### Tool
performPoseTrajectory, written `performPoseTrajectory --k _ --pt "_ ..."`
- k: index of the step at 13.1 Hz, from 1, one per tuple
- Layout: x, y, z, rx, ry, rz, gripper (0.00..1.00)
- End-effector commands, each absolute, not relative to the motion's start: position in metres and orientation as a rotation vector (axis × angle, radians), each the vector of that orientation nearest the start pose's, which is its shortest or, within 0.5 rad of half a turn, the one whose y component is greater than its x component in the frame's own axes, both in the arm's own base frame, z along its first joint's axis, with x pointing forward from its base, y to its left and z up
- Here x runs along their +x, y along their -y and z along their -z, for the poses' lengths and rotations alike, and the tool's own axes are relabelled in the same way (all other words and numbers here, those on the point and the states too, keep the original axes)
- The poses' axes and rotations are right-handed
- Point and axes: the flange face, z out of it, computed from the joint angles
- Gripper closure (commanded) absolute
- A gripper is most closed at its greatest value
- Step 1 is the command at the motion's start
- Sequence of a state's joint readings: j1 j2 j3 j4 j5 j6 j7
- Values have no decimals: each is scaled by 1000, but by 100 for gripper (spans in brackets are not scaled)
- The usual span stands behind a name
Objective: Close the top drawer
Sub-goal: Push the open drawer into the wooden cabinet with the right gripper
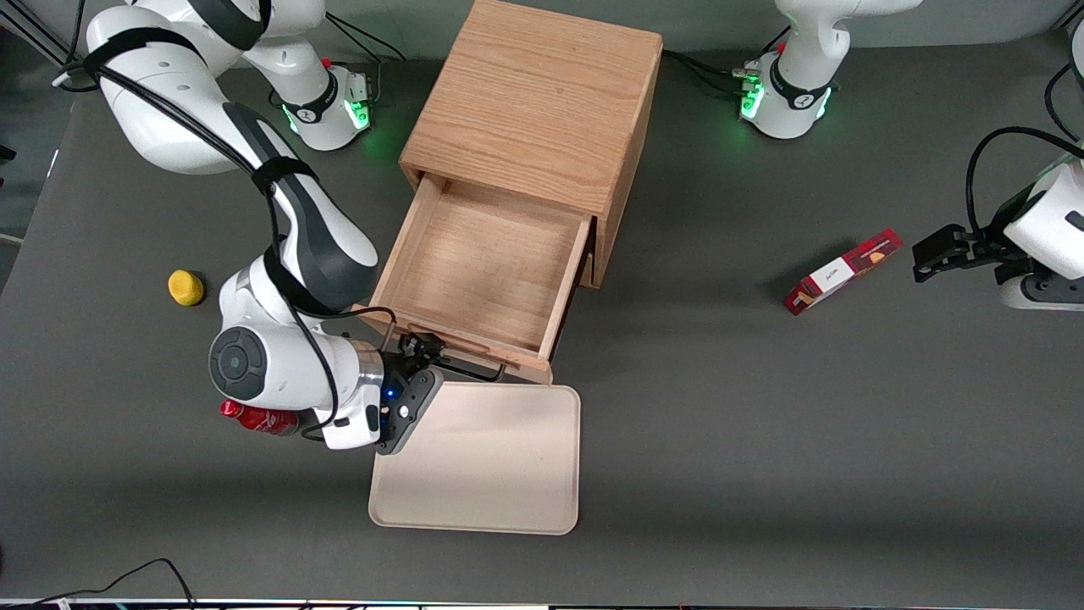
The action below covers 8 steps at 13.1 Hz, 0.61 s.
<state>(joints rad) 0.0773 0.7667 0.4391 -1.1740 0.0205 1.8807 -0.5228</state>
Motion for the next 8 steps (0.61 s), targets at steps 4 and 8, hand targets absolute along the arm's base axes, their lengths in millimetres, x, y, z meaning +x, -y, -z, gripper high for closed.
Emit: performPoseTrajectory --k 4,8 --pt "657 -313 -368 -2542 1332 -42 0" --pt "629 -319 -369 -2555 1361 -55 0"
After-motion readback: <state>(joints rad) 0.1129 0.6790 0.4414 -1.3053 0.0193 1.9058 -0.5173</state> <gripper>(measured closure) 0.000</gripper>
